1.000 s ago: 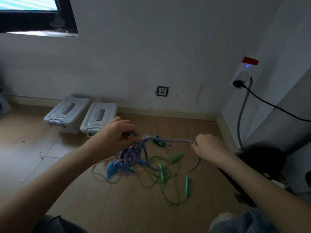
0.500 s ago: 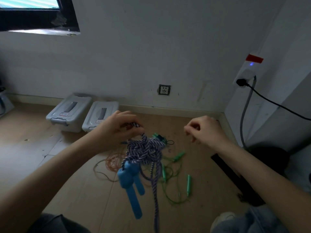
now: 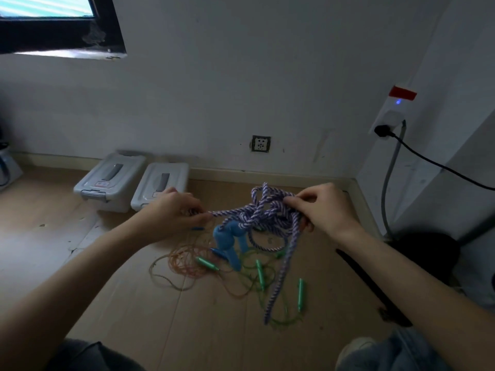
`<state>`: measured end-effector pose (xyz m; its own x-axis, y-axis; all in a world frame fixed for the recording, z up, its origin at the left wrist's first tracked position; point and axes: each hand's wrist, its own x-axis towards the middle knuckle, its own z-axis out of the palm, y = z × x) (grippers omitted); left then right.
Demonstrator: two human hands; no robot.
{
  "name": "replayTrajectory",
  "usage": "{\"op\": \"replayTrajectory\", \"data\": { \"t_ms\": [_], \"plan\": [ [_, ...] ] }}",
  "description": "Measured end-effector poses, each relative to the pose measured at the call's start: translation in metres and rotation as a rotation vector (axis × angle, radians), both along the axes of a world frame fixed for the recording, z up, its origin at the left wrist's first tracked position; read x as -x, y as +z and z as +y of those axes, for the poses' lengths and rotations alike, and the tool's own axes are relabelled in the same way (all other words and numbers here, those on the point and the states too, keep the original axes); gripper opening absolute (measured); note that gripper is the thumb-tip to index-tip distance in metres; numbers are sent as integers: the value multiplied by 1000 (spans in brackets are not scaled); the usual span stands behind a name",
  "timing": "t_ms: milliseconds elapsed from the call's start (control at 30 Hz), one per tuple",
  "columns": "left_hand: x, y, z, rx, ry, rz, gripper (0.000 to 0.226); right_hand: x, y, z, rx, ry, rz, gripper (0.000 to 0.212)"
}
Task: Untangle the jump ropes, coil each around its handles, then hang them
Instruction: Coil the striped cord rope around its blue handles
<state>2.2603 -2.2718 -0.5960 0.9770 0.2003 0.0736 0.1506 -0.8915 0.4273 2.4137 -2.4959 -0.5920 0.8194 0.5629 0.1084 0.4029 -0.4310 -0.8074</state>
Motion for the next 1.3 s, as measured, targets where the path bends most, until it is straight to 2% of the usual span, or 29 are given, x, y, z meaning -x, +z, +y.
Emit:
{"op": "replayTrajectory", "data": {
  "t_ms": [133, 167, 233, 267, 300, 367, 400, 500, 567, 667, 733, 767, 833, 900, 933, 967, 1000, 1067, 1100, 1167, 1200, 1233, 1300],
  "plan": [
    [-7, -12, -9, -161, -32, 157, 28, -6, -1, 0, -65, -147, 41, 31],
    [-8, -13, -12, -100, -51, 166, 33, -4, 1, 1, -85, -140, 42, 31],
    [-12, -11, -24, 273, -47, 141, 55, 6, 6, 4, -109, -27, 68, 26],
    [-14, -11, -33, 429, -43, 64, 60, 14, 8, 6, -148, 64, 119, 23],
    [-17, -12, -40, 499, -38, -29, 55, 21, 11, 8, -216, 151, 214, 20],
    [-22, -15, -45, 575, -8, -176, 20, 26, 15, 9, -361, 231, 401, 17],
    [-22, -14, -43, 639, 25, -209, 3, 23, 18, 8, -391, 209, 413, 15],
    [-18, -15, -26, 734, 87, -170, 14, 9, 19, -1, -337, -28, 267, 16],
    [-16, -16, -19, 727, 122, -140, 13, 5, 12, -2, -334, -148, 282, 21],
    [-18, -21, -17, 834, 314, -136, 12, 4, 7, 3, -468, -225, 519, 24],
    [-19, -23, -13, 853, 456, -148, 11, 2, 13, 4, -573, -80, 738, 23],
    [-19, -20, -11, 872, 521, -167, 10, 1, 17, 3, -564, 45, 814, 22],
    [-16, -10, -11, 1036, 578, -237, 8, 4, 18, 0, -379, 222, 828, 23],
    [-15, 4, -12, 1320, 537, -322, 2, 10, 10, -2, -5, 249, 632, 22],
    [-15, 11, -13, 1375, 508, -345, 3, 11, 5, -2, 165, 232, 514, 21],
    [-14, 17, -13, 1363, 486, -346, 4, 11, 0, -2, 255, 199, 435, 20],
    [-14, 20, -12, 1320, 481, -337, 6, 10, -3, -2, 258, 147, 394, 20],
    [-9, 23, -7, 1182, 532, -280, 17, 1, -2, -3, 103, -27, 399, 21],
    [-6, 19, 0, 1005, 575, -262, 22, -6, 1, -6, 0, -128, 419, 23],
    [2, 10, 14, 400, 576, -165, 28, -19, 10, -13, -202, -309, 464, 28],
    [5, 6, 20, 199, 537, -99, 30, -23, 13, -17, -272, -359, 482, 29],
    [8, 3, 23, 134, 501, -11, 30, -25, 15, -18, -307, -359, 514, 30],
    [7, -3, 18, 112, 382, 164, 31, -16, 15, -16, -311, -188, 614, 40]
  ]
}}
